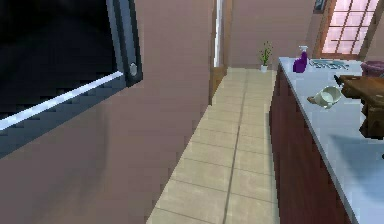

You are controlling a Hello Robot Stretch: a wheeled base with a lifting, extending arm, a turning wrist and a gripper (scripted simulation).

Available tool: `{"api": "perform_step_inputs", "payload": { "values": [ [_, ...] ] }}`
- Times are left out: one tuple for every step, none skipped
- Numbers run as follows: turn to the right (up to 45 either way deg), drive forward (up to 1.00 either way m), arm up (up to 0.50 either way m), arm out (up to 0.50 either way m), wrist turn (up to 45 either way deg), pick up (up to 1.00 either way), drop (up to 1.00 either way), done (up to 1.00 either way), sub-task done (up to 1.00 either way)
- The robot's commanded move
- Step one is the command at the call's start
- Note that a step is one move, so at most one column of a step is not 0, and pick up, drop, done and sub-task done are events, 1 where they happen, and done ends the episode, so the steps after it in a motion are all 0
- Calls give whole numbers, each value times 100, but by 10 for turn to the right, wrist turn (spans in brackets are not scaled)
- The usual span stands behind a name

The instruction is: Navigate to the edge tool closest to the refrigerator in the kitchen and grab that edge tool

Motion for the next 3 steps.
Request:
{"api": "perform_step_inputs", "payload": {
  "values": [
    [0,0,-14,0,0,0,0,0,0],
    [0,0,0,0,0,100,0,0,0],
    [0,0,10,0,0,0,0,0,0]
  ]
}}
